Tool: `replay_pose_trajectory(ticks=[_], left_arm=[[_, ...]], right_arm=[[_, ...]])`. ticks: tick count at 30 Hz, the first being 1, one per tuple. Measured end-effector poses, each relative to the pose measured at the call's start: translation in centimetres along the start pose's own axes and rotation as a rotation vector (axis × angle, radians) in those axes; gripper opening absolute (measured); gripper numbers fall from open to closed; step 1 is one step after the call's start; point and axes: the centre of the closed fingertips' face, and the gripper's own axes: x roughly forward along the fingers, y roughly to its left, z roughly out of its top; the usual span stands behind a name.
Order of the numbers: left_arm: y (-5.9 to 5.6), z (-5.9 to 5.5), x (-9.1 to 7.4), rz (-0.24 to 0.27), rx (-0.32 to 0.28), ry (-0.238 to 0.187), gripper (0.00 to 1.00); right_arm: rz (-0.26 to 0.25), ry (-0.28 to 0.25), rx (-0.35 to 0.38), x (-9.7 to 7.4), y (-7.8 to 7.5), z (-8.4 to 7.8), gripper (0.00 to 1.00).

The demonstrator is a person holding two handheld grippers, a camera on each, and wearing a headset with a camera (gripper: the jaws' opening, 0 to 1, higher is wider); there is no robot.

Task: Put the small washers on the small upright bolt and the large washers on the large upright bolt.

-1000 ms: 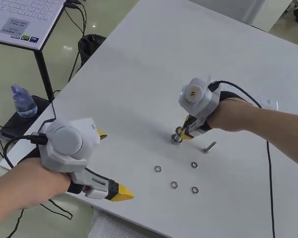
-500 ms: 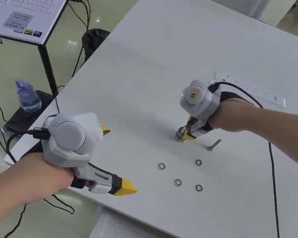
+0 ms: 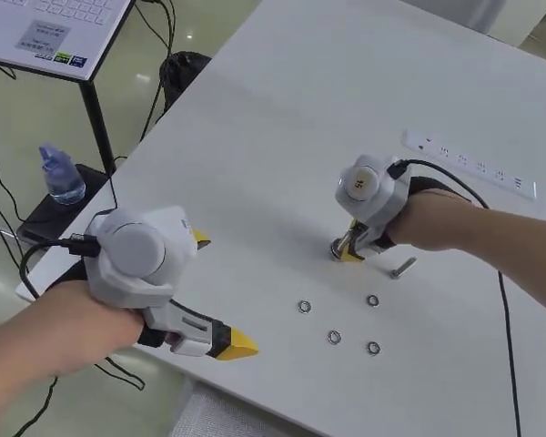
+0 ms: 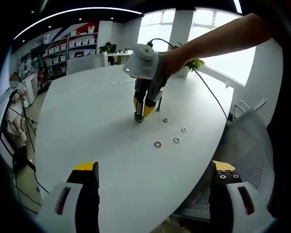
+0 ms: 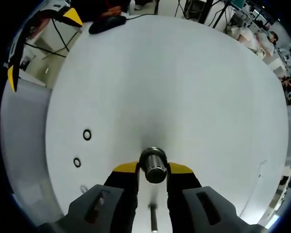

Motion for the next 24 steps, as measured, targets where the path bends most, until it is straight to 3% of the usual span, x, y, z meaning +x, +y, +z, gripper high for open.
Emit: replay_pose_trajectory(ticks=[15, 24], left_arm=[[0.4, -1.0, -0.5, 0.013, -0.011, 0.019, 0.92], [0.4, -1.0, -0.8, 0.011, -0.012, 0.014, 0.92]], right_arm=[[0.004, -0.006, 0.016, 0.2, 0.3, 0.3, 0.22], [0.000, -0.006, 0.000, 0.2, 0.4, 0.2, 0.24]])
